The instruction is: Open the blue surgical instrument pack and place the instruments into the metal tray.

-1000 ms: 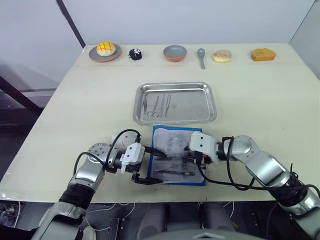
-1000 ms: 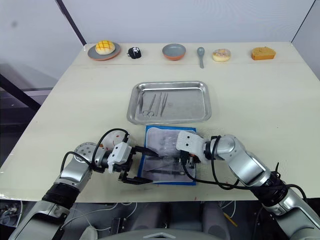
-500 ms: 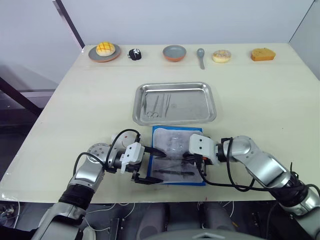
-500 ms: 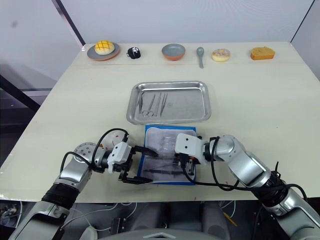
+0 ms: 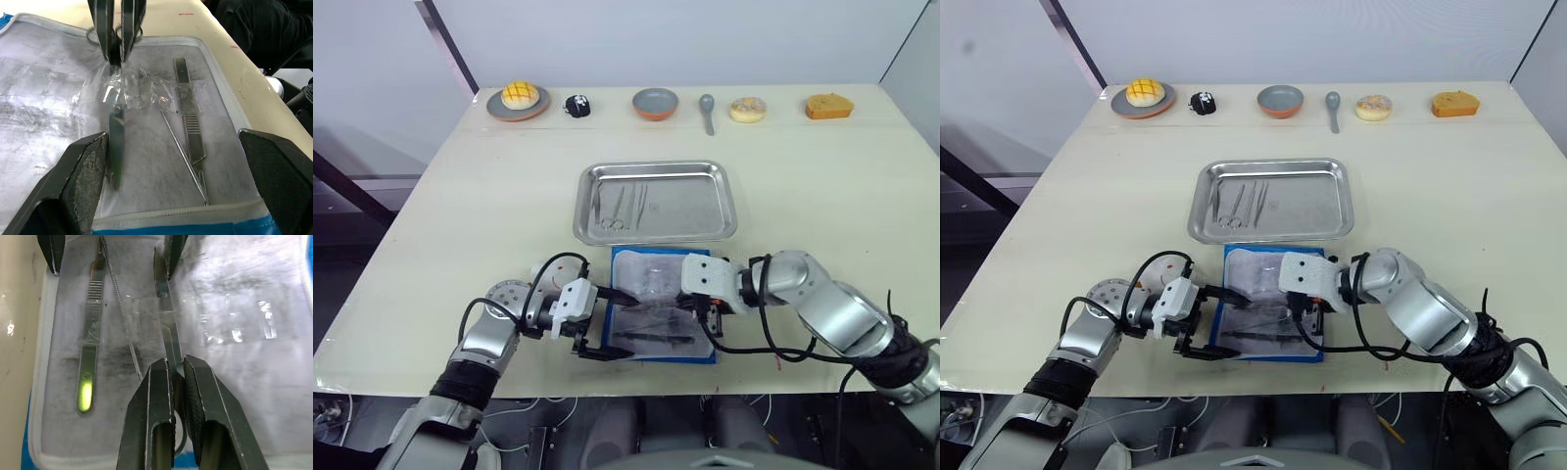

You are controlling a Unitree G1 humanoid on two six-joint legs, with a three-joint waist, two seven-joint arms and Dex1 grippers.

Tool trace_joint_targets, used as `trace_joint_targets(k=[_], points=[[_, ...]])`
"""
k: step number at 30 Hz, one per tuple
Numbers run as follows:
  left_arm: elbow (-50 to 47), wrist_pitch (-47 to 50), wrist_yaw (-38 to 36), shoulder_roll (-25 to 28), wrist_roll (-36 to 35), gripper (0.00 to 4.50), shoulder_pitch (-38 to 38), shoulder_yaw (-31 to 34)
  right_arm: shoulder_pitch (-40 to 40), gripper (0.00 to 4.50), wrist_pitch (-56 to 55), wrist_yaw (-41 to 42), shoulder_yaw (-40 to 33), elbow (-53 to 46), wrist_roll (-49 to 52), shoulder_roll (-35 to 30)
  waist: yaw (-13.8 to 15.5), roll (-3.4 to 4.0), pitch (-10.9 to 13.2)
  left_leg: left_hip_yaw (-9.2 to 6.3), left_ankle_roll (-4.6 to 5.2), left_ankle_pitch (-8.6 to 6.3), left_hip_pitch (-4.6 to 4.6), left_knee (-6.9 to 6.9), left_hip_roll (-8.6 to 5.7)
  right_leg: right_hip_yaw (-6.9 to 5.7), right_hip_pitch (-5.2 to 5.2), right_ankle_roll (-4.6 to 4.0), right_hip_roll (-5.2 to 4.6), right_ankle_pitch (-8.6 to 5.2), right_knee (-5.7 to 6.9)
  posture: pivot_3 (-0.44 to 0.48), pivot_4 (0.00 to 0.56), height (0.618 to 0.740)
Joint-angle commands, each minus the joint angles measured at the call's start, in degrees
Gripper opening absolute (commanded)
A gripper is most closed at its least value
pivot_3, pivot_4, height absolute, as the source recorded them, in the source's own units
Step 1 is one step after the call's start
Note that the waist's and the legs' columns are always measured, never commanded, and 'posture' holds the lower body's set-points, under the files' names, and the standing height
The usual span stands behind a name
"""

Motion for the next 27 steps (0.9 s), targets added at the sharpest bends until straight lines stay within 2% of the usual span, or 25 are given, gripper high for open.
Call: trace_joint_targets(k=[1, 11, 16, 27], points=[[1.2, 1.7, 0.3, -0.2, 2.6, 4.5, 1.2, -1.9, -2.2, 0.06, 1.5, -0.1, 0.0, -3.3, -0.5, -0.9, 0.0, 0.0, 0.0, 0.0, 0.0, 0.0, -0.02, 0.0, 0.0, 0.0, -0.03, 0.0, 0.0, 0.0, 0.0, 0.0, 0.15, 0.732], [1.1, 2.0, 0.5, -0.4, 2.4, 4.5, 1.4, -1.7, -1.1, 0.06, 3.0, -0.6, -0.3, -6.1, 0.4, -3.4, 0.0, 0.0, 0.0, 0.01, 0.0, 0.0, -0.04, 0.0, 0.0, 0.01, -0.05, 0.0, -0.01, 0.0, 0.0, 0.0, 0.15, 0.732], [1.1, 2.0, 0.6, -0.5, 2.4, 4.5, 1.5, -1.6, 2.6, 0.06, 1.6, -0.1, -2.7, -7.8, 1.1, -7.7, 0.0, -0.01, 0.0, 0.01, 0.0, 0.0, -0.05, 0.0, 0.0, 0.01, -0.05, 0.0, -0.02, 0.0, -0.02, 0.0, 0.15, 0.732], [1.6, 1.5, 0.6, -0.8, 2.3, 4.5, 1.9, -1.5, 12.0, 0.06, -3.2, 4.1, -17.3, -13.7, 6.6, -20.8, 0.0, -0.04, 0.0, 0.02, 0.0, 0.0, -0.04, 0.0, 0.02, 0.02, -0.04, 0.01, -0.02, 0.0, -0.02, 0.0, 0.15, 0.732]])
